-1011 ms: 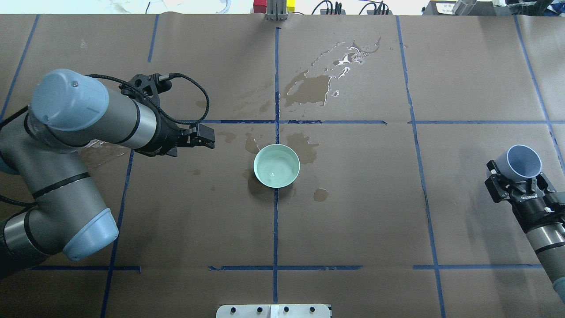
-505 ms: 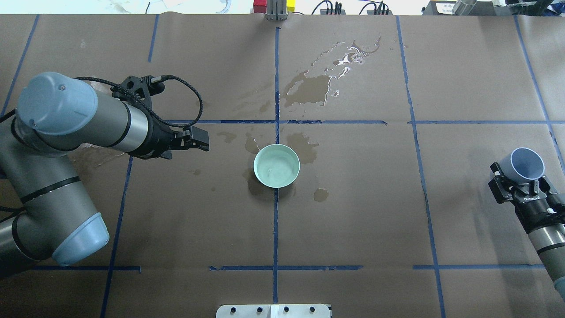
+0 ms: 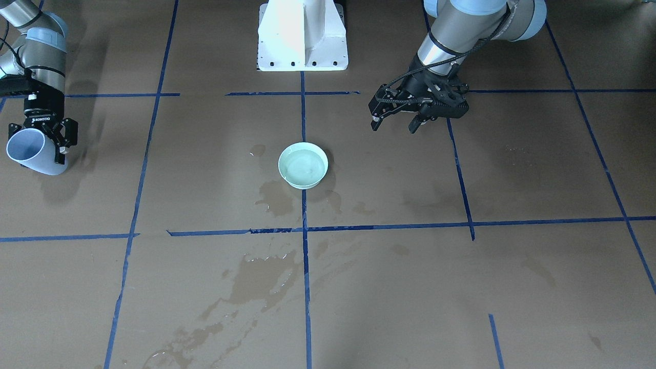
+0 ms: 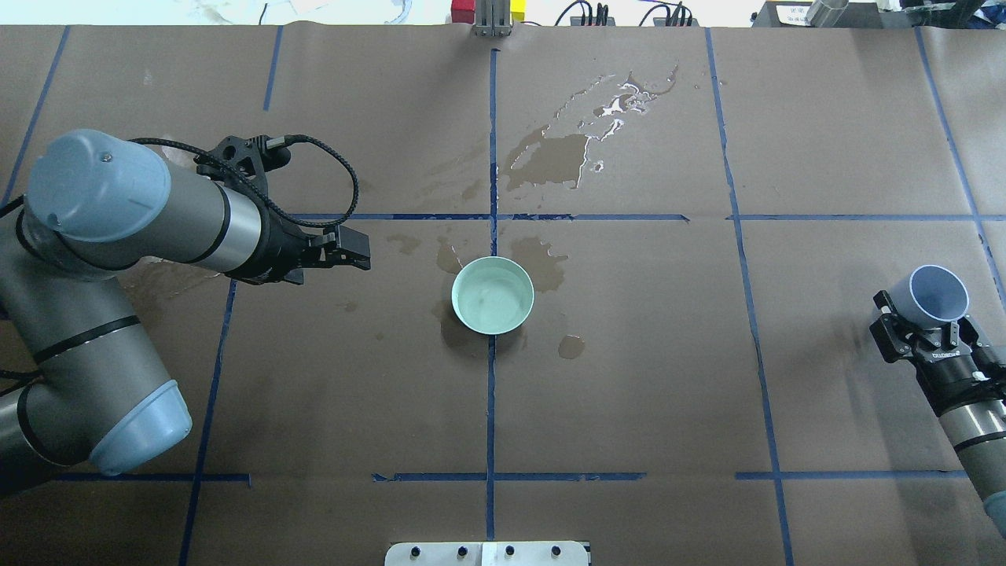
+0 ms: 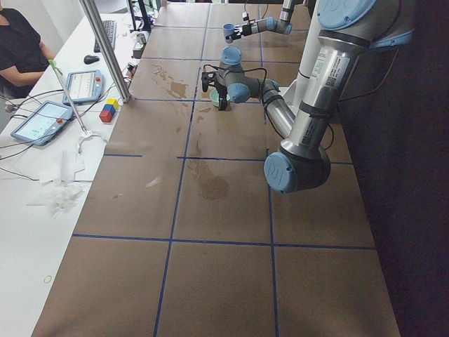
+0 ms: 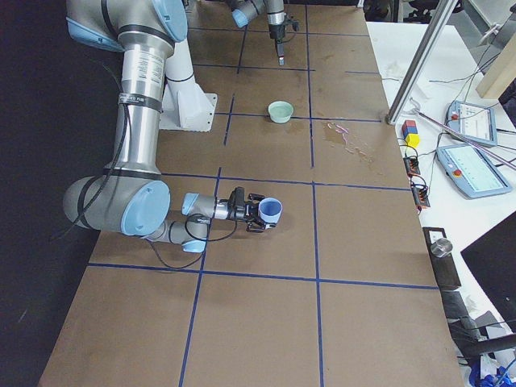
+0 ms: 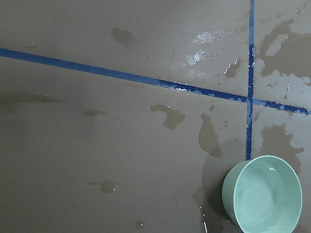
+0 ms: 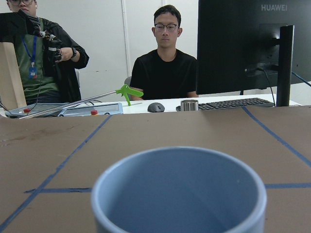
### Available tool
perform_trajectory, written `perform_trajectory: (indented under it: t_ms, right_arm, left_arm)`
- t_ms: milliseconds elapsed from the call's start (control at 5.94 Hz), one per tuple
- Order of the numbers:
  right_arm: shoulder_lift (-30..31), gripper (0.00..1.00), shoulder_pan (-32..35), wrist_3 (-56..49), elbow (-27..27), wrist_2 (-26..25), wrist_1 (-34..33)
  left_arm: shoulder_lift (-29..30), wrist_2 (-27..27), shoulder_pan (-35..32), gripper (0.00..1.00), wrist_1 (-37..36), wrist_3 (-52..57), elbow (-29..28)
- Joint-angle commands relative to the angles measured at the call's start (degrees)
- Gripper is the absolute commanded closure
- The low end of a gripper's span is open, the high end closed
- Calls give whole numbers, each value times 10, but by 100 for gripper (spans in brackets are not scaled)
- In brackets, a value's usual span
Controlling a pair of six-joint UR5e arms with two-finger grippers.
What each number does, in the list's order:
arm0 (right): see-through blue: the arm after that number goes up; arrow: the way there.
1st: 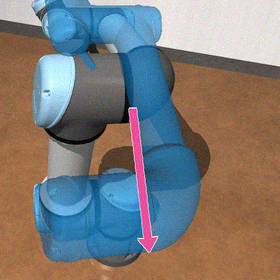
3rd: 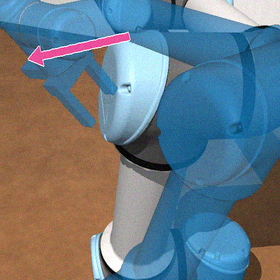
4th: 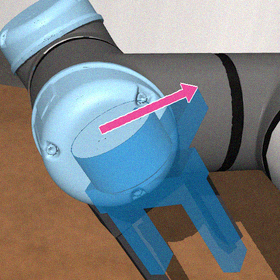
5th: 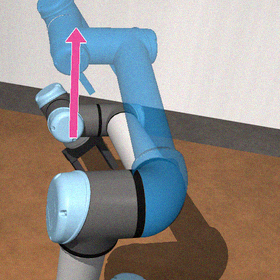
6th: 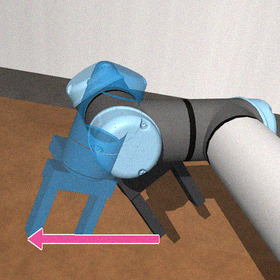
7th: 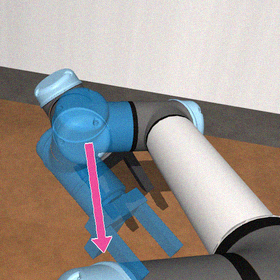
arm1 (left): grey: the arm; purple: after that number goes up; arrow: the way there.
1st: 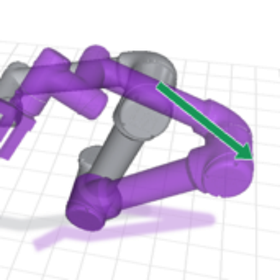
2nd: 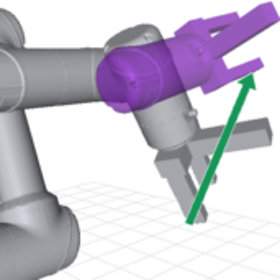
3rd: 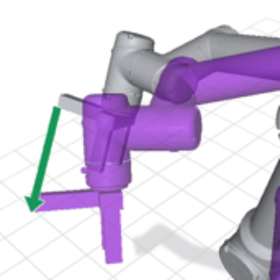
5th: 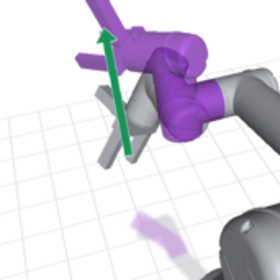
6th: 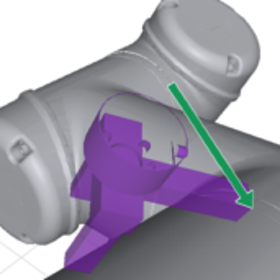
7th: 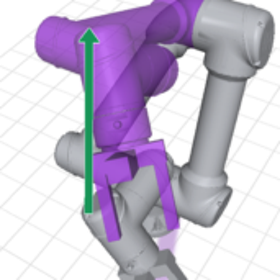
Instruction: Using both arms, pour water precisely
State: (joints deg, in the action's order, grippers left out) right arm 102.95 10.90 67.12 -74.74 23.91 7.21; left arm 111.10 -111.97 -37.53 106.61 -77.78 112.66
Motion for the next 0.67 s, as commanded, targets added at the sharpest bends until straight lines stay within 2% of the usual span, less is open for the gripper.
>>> perform_trajectory:
  t_ms: [0, 168, 505]
  right_arm:
    - [-3, 84, 0, 0, 8, 1, 0]
    - [-3, 80, 0, 0, 8, 1, 0]
    - [-3, 63, 0, 0, 9, 2, 1]
  left_arm:
    - [0, 0, 0, 0, 0, 0, 2]
    - [-3, 0, 0, 0, 0, 0, 2]
    - [-3, 0, 0, 0, 0, 0, 2]
